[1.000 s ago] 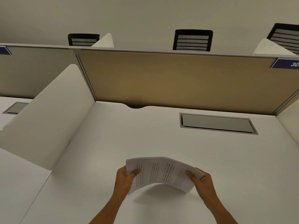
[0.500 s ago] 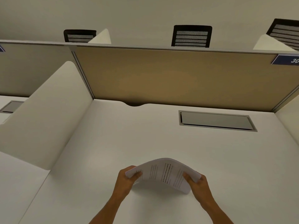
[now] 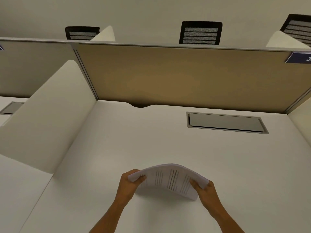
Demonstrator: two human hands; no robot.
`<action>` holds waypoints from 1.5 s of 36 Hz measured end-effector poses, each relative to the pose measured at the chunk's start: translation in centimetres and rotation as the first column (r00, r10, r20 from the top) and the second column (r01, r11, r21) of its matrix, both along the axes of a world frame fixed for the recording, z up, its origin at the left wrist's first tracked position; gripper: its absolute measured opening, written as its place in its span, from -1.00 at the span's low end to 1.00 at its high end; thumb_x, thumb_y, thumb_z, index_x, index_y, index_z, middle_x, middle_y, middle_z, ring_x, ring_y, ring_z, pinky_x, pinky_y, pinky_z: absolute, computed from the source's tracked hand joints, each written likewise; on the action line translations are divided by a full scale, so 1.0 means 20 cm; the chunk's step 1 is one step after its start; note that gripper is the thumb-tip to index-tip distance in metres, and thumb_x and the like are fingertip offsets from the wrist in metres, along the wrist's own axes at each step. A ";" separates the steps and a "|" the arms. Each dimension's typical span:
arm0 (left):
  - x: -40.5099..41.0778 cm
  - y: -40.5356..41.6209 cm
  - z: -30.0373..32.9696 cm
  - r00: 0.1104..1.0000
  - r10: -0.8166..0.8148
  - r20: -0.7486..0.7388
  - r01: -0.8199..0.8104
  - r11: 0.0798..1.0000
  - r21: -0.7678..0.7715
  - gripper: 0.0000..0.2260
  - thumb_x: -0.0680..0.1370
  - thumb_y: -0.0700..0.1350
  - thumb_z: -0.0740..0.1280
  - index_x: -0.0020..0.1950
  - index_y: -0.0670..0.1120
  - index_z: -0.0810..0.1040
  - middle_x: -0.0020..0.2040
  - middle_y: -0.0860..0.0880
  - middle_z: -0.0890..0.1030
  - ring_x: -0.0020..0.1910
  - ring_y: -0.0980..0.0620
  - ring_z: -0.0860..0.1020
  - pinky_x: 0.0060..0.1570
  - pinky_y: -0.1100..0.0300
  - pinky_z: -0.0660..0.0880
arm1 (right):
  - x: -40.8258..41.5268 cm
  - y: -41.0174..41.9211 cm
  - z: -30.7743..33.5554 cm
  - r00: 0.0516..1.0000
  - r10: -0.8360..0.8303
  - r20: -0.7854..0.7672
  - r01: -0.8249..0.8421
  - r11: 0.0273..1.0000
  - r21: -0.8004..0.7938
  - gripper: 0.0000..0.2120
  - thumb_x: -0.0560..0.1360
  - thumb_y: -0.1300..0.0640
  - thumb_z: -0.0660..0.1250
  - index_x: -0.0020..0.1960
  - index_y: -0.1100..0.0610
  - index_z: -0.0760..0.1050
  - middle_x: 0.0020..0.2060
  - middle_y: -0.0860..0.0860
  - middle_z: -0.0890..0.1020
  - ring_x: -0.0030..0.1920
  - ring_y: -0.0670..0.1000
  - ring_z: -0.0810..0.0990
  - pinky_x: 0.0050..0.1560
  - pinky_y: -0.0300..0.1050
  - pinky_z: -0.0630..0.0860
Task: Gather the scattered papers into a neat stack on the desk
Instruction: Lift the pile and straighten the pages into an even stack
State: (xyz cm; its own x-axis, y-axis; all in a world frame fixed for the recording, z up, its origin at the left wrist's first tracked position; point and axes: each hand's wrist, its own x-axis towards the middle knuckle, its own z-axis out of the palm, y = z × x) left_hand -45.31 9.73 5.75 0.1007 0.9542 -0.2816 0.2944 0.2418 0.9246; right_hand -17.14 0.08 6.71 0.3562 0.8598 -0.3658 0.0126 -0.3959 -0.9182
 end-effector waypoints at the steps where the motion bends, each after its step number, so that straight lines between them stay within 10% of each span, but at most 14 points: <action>1: 0.00 0.00 0.00 1.000 0.002 0.007 -0.002 1.000 0.010 -0.80 0.46 -0.27 0.50 -0.13 0.05 0.69 -0.21 0.07 0.74 -0.27 0.19 0.66 -0.27 0.30 0.59 | 0.00 0.00 0.00 1.000 -0.002 0.003 0.002 1.000 0.000 -0.81 0.55 0.09 0.40 -0.05 -0.20 0.68 -0.13 -0.14 0.75 -0.05 -0.09 0.69 -0.16 -0.27 0.56; 13: -0.06 -0.03 0.03 0.999 -0.017 0.030 0.015 0.998 0.055 -0.75 0.48 -0.28 0.48 -0.11 0.10 0.70 -0.11 0.09 0.74 -0.11 0.16 0.67 -0.18 0.38 0.59 | 0.04 -0.01 0.02 0.996 0.094 0.010 -0.094 0.995 0.042 -0.67 0.51 0.31 0.42 0.03 -0.12 0.71 0.01 -0.13 0.74 0.04 -0.20 0.68 -0.09 -0.41 0.57; 45: -0.02 -0.17 0.02 0.992 0.101 0.073 -0.109 0.987 0.119 -0.65 0.50 -0.27 0.46 -0.12 0.25 0.70 -0.16 0.12 0.74 -0.18 0.18 0.68 -0.24 0.37 0.58 | -0.06 -0.08 -0.02 0.999 -0.042 0.029 0.041 0.999 0.016 -0.69 0.54 0.11 0.41 -0.11 -0.34 0.67 -0.16 -0.21 0.73 -0.13 -0.25 0.68 -0.24 -0.44 0.56; 54: 0.00 -0.17 -0.05 0.999 0.042 -0.008 -0.042 0.999 0.019 -0.69 0.53 -0.17 0.43 -0.15 0.29 0.67 -0.17 0.17 0.73 -0.16 0.20 0.67 -0.16 0.30 0.57 | -0.08 -0.11 -0.11 0.999 -0.036 0.000 0.036 0.998 -0.045 -0.78 0.55 0.11 0.40 0.18 -0.08 0.54 0.02 -0.05 0.68 0.05 -0.08 0.64 -0.27 -0.33 0.58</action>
State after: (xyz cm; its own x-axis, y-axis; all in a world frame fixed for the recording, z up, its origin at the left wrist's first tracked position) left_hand -45.24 6.27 4.82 0.0579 0.9628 -0.2638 0.2924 0.2363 0.9266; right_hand -18.70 -2.21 4.47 0.3867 0.8289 -0.4043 -0.0029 -0.4373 -0.8993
